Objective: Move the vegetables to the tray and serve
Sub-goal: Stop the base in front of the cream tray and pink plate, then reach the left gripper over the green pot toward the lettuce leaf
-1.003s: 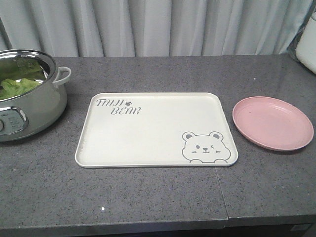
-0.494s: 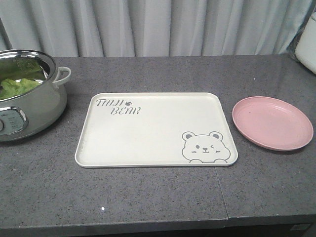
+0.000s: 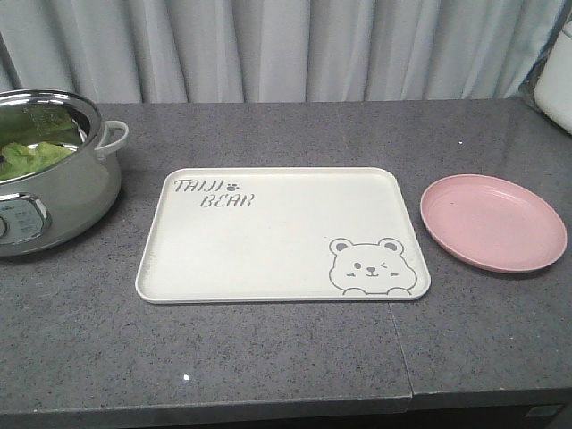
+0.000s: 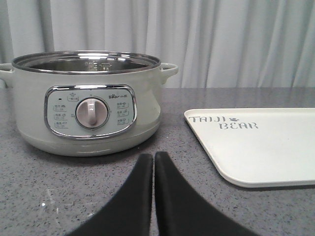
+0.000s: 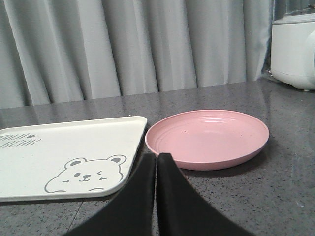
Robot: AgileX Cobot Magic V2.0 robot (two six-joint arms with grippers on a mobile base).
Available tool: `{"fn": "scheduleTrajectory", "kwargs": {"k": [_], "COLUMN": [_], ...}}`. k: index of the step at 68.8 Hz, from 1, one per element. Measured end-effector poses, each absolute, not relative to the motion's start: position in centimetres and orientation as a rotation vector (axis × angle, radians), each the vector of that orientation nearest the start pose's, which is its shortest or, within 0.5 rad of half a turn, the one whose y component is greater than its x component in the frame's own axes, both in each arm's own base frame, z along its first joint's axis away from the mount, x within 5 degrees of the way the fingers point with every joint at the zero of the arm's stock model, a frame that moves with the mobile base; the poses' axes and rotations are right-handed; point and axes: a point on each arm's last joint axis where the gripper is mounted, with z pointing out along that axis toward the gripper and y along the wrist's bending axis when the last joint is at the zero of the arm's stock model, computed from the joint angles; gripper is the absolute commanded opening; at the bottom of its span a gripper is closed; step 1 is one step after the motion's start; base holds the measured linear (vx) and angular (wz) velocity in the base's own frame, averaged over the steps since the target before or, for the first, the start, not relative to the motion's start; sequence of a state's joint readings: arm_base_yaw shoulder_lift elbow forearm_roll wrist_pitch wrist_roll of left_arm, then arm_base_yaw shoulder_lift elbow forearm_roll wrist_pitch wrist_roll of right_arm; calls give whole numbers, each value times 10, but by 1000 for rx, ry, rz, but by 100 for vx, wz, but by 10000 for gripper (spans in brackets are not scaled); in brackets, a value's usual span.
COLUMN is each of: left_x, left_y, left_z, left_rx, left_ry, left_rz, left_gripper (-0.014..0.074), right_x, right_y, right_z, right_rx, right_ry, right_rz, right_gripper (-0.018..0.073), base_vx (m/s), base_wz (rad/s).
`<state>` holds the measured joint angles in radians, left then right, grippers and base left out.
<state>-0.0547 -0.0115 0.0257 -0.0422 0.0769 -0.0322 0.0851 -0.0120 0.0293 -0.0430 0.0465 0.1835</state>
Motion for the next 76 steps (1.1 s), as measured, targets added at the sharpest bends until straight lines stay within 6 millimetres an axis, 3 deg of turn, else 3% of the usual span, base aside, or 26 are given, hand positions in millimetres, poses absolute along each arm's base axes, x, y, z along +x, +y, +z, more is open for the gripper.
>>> {"fn": "scheduleTrajectory", "kwargs": {"k": [15,39,60,66,76], "left_x": [57,56,50,50,49], "left_y": [-3,-3,-1,-1,-1], "left_z": [198,210,232,233,236], "left_rx": [-13,-26,-259,-312,-340], "left_ry": [1576,1448,1177,1153,1114], "left_rz": [-104,-116,-446,-529,-592], "left_gripper": [-6,-6,-6,-1,36], "right_x": [57,55,55,53,55], "right_y": [5,4,3,4,6], "right_z": [200,215,216,230,276], "right_rx": [46,147,231,228,192], "right_ry": [1545,1372,1385,1422,1492], "right_rz": [180,308,390,399,372], "right_gripper": [-2,-2,-2,4,84], "base_vx": [0,0,0,0,0], "base_wz": [0,0,0,0,0]}}
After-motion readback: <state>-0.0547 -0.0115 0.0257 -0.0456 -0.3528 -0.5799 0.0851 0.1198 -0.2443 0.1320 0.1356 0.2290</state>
